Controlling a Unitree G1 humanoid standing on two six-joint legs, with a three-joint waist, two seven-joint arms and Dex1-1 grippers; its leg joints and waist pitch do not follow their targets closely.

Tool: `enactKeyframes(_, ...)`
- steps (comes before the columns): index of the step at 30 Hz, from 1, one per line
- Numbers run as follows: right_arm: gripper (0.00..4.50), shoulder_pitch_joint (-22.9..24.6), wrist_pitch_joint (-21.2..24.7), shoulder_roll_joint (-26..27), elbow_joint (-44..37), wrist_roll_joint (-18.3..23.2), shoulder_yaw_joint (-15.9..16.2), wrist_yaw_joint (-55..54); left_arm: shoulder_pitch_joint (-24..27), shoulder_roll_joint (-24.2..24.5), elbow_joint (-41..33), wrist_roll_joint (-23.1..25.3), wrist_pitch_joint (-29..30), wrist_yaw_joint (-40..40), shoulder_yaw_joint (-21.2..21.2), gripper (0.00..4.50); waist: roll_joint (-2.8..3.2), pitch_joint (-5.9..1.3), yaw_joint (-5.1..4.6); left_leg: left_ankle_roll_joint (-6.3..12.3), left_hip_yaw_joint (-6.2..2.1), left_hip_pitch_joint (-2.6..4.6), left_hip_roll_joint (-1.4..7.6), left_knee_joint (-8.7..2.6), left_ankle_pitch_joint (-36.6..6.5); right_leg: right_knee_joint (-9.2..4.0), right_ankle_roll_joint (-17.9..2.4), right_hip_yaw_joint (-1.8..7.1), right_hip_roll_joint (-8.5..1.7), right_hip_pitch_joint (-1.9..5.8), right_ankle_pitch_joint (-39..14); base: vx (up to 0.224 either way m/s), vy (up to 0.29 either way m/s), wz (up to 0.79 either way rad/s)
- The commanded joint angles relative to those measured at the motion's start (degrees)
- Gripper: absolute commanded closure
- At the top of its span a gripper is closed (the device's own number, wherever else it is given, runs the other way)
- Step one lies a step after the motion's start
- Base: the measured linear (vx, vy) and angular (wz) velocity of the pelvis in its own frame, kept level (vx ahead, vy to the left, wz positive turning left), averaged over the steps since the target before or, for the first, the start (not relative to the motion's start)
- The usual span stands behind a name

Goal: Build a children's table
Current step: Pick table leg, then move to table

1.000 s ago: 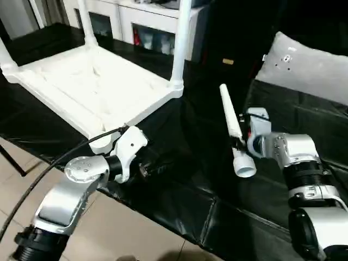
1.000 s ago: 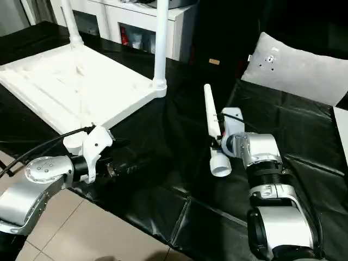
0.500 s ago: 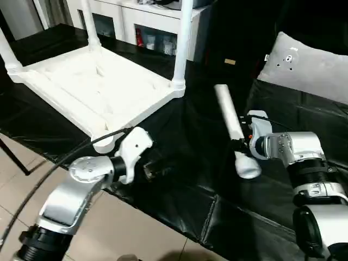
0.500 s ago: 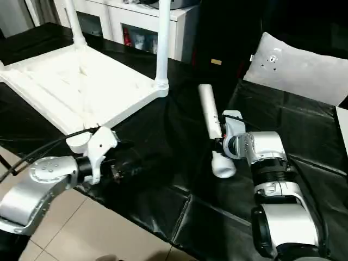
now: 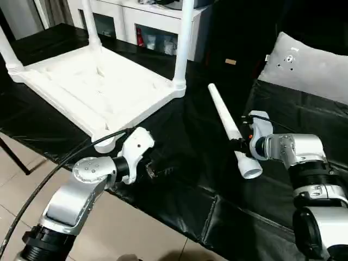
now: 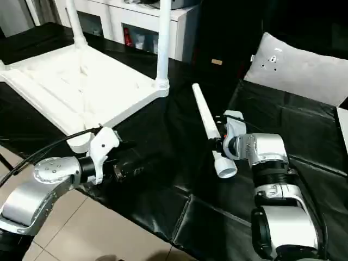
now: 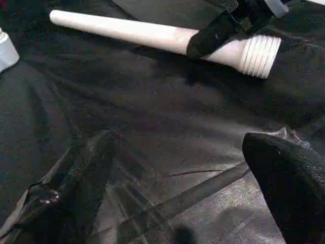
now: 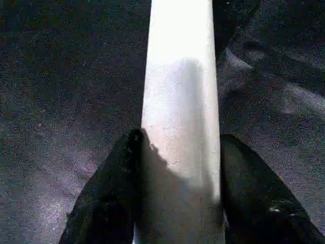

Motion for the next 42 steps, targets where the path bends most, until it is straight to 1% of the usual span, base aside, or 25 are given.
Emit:
enactKeyframes(1,2.65,0.6,-0.7,0.4,-1.1,0.3,-0.8,-0.8,-0.9,-0.2,0.3,0.2,-0.5,0.1,-0.6,0.00,-0.14,-3.80,0.10,-1.34,0.24,0.22,1.84,-4.08,-8.5,-4.91,-8.9,2.51,-4.04,3.08,-12.0,0.000,0.000,0.00)
enactKeyframes(3,2.65,1.0,-1.6,0.5,-1.6,0.3,-1.0,-1.5,-1.0,-0.3,0.4,0.2,-0.6,0.3,-0.6,0.00,-0.16,-3.81,0.09,-1.39,0.26,0.24,1.81,-4.09,-8.6,-4.93,-8.9,2.50,-4.05,3.06,-12.2,0.000,0.000,0.00)
enactKeyframes(6,2.65,1.9,-6.2,0.9,-3.2,-0.1,-2.6,-4.7,-1.1,-0.6,0.6,0.2,-0.8,0.6,-0.6,0.00,-0.22,-3.80,0.11,-1.49,0.34,0.29,1.81,-4.06,-8.5,-4.99,-8.5,2.54,-4.09,2.95,-12.9,0.000,0.000,0.00)
enactKeyframes(8,2.65,2.3,-7.1,0.8,-4.1,-0.5,-3.6,-6.5,-1.1,-0.8,0.6,0.2,-0.8,0.8,-0.5,0.00,-0.23,-3.80,0.16,-1.50,0.35,0.24,1.84,-4.09,-8.4,-5.01,-8.2,2.53,-4.07,2.95,-12.6,0.000,0.000,0.00)
enactKeyframes(10,2.65,2.7,-5.7,1.2,-5.8,0.5,-5.2,-6.9,-1.0,-1.0,0.5,0.3,-0.9,1.2,-0.4,0.00,-0.20,-3.83,0.05,-1.43,0.38,0.29,1.72,-4.05,-8.2,-4.90,-8.3,2.53,-3.89,2.97,-11.9,0.000,0.000,0.00)
enactKeyframes(11,2.65,3.4,-7.4,1.6,-7.6,1.2,-5.8,-6.4,-0.9,-1.3,0.5,0.2,-1.0,1.5,-0.2,0.00,-0.20,-3.80,0.03,-1.41,0.43,0.27,1.73,-4.05,-8.2,-4.94,-8.2,2.59,-3.87,2.97,-11.8,0.000,0.000,0.00)
enactKeyframes(12,2.65,5.5,-12.3,2.6,-11.9,2.6,-6.5,-4.8,-0.7,-2.0,0.6,0.1,-1.3,2.4,0.2,0.00,-0.30,-3.78,0.16,-1.07,0.41,0.07,1.85,-4.08,-8.3,-4.98,-7.6,2.61,-4.07,3.08,-11.3,0.000,0.000,0.00)
enactKeyframes(14,2.65,7.2,-14.0,4.0,-16.1,4.1,-7.9,-4.9,-0.6,-3.2,0.9,0.4,-2.0,4.1,0.8,0.00,0.07,-3.84,0.17,-0.61,0.33,0.11,1.89,-4.12,-8.0,-4.91,-7.5,2.61,-4.01,3.11,-10.4,0.000,0.000,0.00)
enactKeyframes(16,2.65,9.7,-14.6,6.4,-22.4,6.0,-9.8,-6.3,-0.6,-5.6,1.5,1.0,-3.0,8.1,2.2,0.00,-0.09,-3.93,-0.10,-0.48,0.24,-0.09,1.85,-4.20,-7.4,-4.80,-7.7,2.51,-3.86,3.33,-9.2,0.000,0.000,0.00)
enactKeyframes(19,2.65,12.8,-15.9,8.5,-27.8,7.1,-10.5,-8.3,-0.2,-7.5,1.7,2.4,-3.5,12.4,3.0,0.00,-0.09,-3.79,-0.09,-0.42,0.35,0.19,1.89,-4.16,-8.4,-5.21,-7.1,2.64,-3.83,3.01,-10.6,0.000,0.000,0.00)
enactKeyframes(23,2.65,15.8,-18.2,11.4,-32.5,7.6,-12.3,-11.3,1.1,-9.7,0.9,3.7,-4.5,17.0,4.0,0.00,0.02,-3.71,-0.26,-0.84,0.19,0.18,1.91,-4.43,-9.7,-5.50,-6.0,2.58,-3.79,2.85,-14.0,0.000,0.000,0.00)
enactKeyframes(25,2.65,18.7,-19.4,13.9,-36.6,7.6,-12.8,-13.6,1.8,-10.6,0.2,5.3,-4.2,20.5,4.8,0.00,0.10,-3.69,-0.40,-0.99,0.17,0.16,1.93,-4.48,-10.0,-5.44,-5.8,2.63,-3.73,2.74,-13.3,0.000,0.000,0.00)
enactKeyframes(26,2.65,19.7,-19.4,14.3,-37.9,7.3,-12.2,-13.7,2.0,-11.0,0.3,5.9,-4.5,22.2,5.6,0.00,0.54,-3.63,-0.41,-1.07,0.12,0.17,1.91,-4.53,-10.6,-5.55,-5.4,2.67,-3.67,2.65,-13.3,0.000,0.000,0.00)
enactKeyframes(28,2.65,21.6,-20.5,14.0,-40.0,5.5,-9.6,-13.4,2.3,-11.6,0.8,6.3,-5.8,24.4,7.1,0.00,0.25,-3.70,-0.55,-1.02,-0.01,0.08,1.87,-4.59,-10.7,-5.63,-5.2,2.58,-3.64,2.93,-12.8,0.000,0.000,0.00)
enactKeyframes(29,2.65,22.7,-21.6,13.7,-41.0,4.3,-8.0,-13.4,2.4,-12.0,1.0,6.3,-6.7,25.4,7.8,0.00,0.57,-3.67,-0.55,-1.14,-0.13,0.05,1.84,-4.63,-10.9,-5.54,-5.2,2.54,-3.69,2.91,-12.9,0.000,0.000,0.00)
enactKeyframes(30,2.65,23.5,-23.1,13.6,-41.7,3.5,-7.2,-13.5,2.4,-12.0,1.2,6.7,-6.4,26.2,8.0,0.00,0.22,-3.63,-0.61,-1.17,-0.07,-0.02,1.80,-4.64,-11.4,-5.76,-4.7,2.59,-3.68,2.90,-13.8,0.000,0.000,0.00)
enactKeyframes(33,2.65,25.0,-26.4,14.5,-42.0,2.2,-6.0,-14.2,2.6,-12.3,1.2,7.6,-5.7,28.2,8.7,0.00,0.24,-3.56,-0.72,-0.99,-0.13,0.02,1.77,-4.66,-12.1,-5.85,-4.3,2.57,-3.72,2.70,-15.3,0.000,0.000,0.00)
enactKeyframes(35,2.65,25.4,-26.6,14.8,-42.0,1.9,-5.7,-14.4,2.8,-12.5,0.7,7.8,-5.7,28.8,9.1,0.00,0.18,-3.53,-0.71,-0.81,-0.14,0.03,1.73,-4.67,-12.0,-5.88,-4.1,2.61,-3.65,2.65,-15.6,0.000,0.000,0.00)
enactKeyframes(36,2.65,25.6,-26.6,15.3,-42.2,2.1,-5.8,-14.5,2.9,-12.6,0.4,7.9,-5.7,29.3,9.3,0.00,-0.48,-3.36,-1.02,-5.40,3.31,2.71,0.73,-2.02,-17.1,-7.83,-0.8,5.54,-0.47,-0.60,-23.8,0.000,0.000,0.00)
enactKeyframes(37,2.65,26.0,-26.3,15.7,-42.5,2.4,-5.7,-14.6,3.1,-12.7,0.2,7.9,-5.8,29.6,9.6,0.00,-0.49,-3.87,-0.24,-5.63,3.32,1.51,0.57,-2.47,-15.5,-6.90,-0.2,6.80,-0.75,0.99,-22.6,-0.003,0.014,-0.43)
enactKeyframes(38,2.65,26.2,-26.0,15.9,-42.5,2.7,-5.7,-14.7,3.1,-12.7,0.2,8.0,-5.9,29.8,9.7,0.00,-0.82,-3.92,0.39,-3.81,4.10,1.97,0.28,-1.34,-16.8,-7.22,0.1,9.14,-0.92,0.06,-23.6,0.029,0.028,-0.50)
enactKeyframes(39,2.65,26.6,-26.4,16.2,-42.4,2.6,-5.1,-15.0,3.3,-12.6,0.6,8.2,-6.2,30.2,9.9,0.00,-0.75,-4.08,0.78,-2.43,4.27,2.03,-0.18,-0.45,-17.6,-7.46,-0.4,10.69,-1.20,0.18,-24.5,0.029,0.028,-0.50)
enactKeyframes(40,2.65,26.8,-26.4,16.3,-42.4,2.5,-4.8,-15.0,3.3,-12.6,0.8,8.2,-6.2,30.4,10.0,0.00,-1.37,-4.12,1.91,0.85,2.77,0.31,-1.20,1.85,-16.1,-8.49,-2.0,15.25,-3.76,2.89,-25.5,0.003,0.086,-0.49)
enactKeyframes(41,2.65,26.9,-26.6,16.3,-42.4,2.4,-4.6,-15.0,3.3,-12.7,0.9,8.3,-6.2,30.6,10.1,0.00,-1.84,-4.11,2.62,2.04,1.64,-1.10,-1.66,3.66,-14.8,-9.05,-2.7,17.78,-5.41,4.23,-25.9,0.012,0.165,-0.66)
enactKeyframes(42,2.65,27.2,-26.9,16.2,-42.5,2.0,-4.2,-15.2,3.3,-12.7,0.9,8.1,-6.1,30.5,10.0,0.00,-2.17,-3.77,3.63,2.42,-2.80,-4.00,-2.41,7.33,-12.1,-9.39,-4.9,22.06,-7.12,5.75,-25.5,0.012,0.165,-0.66)
